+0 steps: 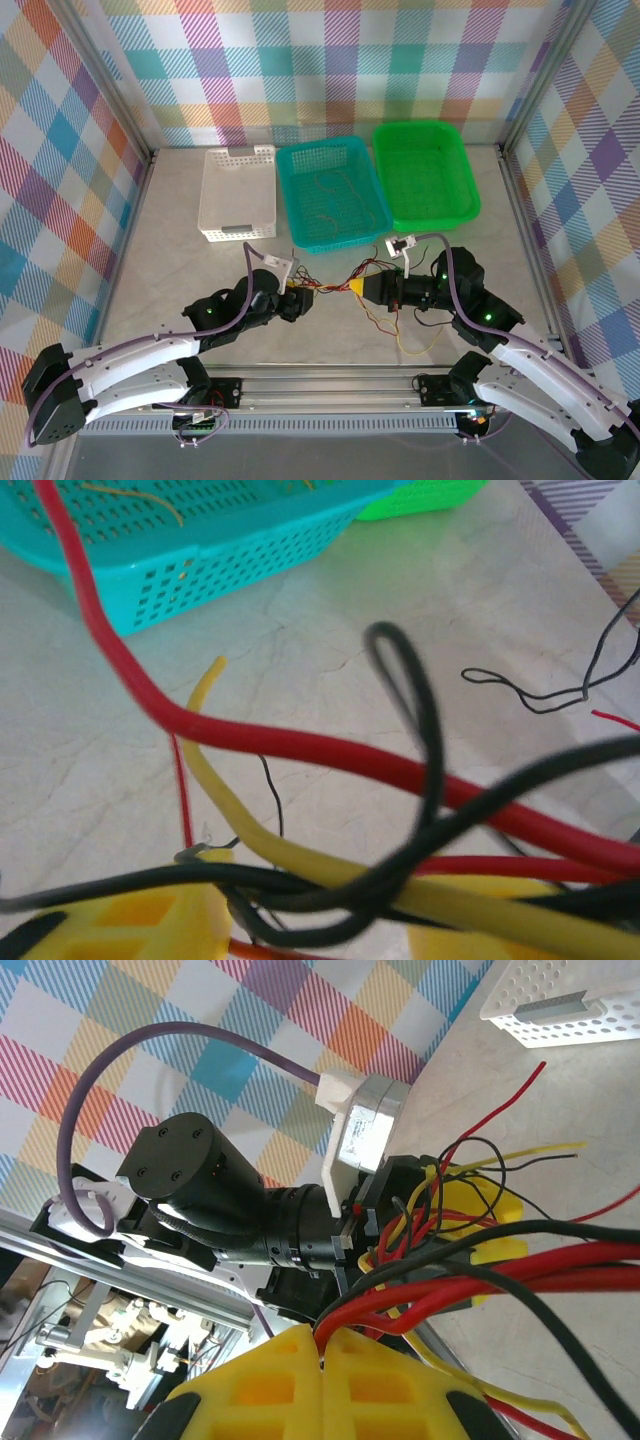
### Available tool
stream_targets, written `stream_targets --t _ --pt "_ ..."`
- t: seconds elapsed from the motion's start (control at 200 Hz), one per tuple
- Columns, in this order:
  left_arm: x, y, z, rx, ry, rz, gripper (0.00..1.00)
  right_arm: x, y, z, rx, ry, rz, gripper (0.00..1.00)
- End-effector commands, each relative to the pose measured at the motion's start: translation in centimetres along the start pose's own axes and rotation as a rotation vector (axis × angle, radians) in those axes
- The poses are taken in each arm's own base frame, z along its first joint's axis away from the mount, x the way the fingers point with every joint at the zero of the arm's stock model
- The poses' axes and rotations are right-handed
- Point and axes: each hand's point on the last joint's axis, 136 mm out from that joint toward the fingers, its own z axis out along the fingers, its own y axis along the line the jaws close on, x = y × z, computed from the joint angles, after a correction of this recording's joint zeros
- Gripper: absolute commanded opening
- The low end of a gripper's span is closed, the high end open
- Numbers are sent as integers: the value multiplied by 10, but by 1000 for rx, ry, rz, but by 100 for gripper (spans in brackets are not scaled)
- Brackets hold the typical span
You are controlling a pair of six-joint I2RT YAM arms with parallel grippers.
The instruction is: Untangle the cables
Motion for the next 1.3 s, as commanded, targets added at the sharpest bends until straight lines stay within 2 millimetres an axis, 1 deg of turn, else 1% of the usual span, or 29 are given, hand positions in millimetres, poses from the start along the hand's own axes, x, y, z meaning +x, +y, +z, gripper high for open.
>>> stream_targets --t 0.0,0.065,0.23,0.31,0.36,0.485,0.495,0.51,0.56,0.625,0.76,0.83,0.92,0.985,1.05,1.13,1.295 --pt "-5 -1 -1 5 -43 16 36 -2 13 0 -62 -4 -19 0" --pt "-5 -2 -2 7 -45 19 28 -1 13 0 -64 -2 -15 0" --pt "-6 -2 -4 8 -43 19 17 1 10 -1 -50 -3 -12 0" --pt "-5 -3 -8 13 -32 7 6 1 4 -2 -17 -11 -3 0" --pt "-4 -2 -11 7 -20 -5 0 1 -6 -3 34 -18 12 0" --pt "2 -1 -21 1 31 -42 0 2 -39 -7 202 -40 50 0" --pt "0 -2 -22 3 29 -44 0 2 -42 -7 220 -42 56 0" --pt "6 1 -23 -9 56 -45 0 2 -47 -8 244 -46 59 0" --pt "9 2 -27 -26 92 -56 0 5 -68 -11 341 -49 80 0" --pt "12 1 -31 -44 148 -63 0 8 -88 -13 425 -47 106 0" --pt "18 -3 -37 -68 262 -69 0 12 -118 -12 535 -15 150 0" --pt "22 -6 -37 -81 327 -60 0 12 -137 -18 618 -12 172 0" --pt "24 -4 -39 -117 384 -41 0 12 -160 -29 711 -16 230 0" --pt "22 -1 -44 -144 401 -23 0 14 -177 -42 783 -34 284 0" --pt "18 -2 -51 -140 402 -11 0 15 -189 -53 822 -56 318 0" --pt "14 -10 -59 -101 406 -3 0 20 -203 -65 870 -74 357 0" --pt "8 -19 -71 -49 409 8 0 30 -224 -75 912 -62 405 0"
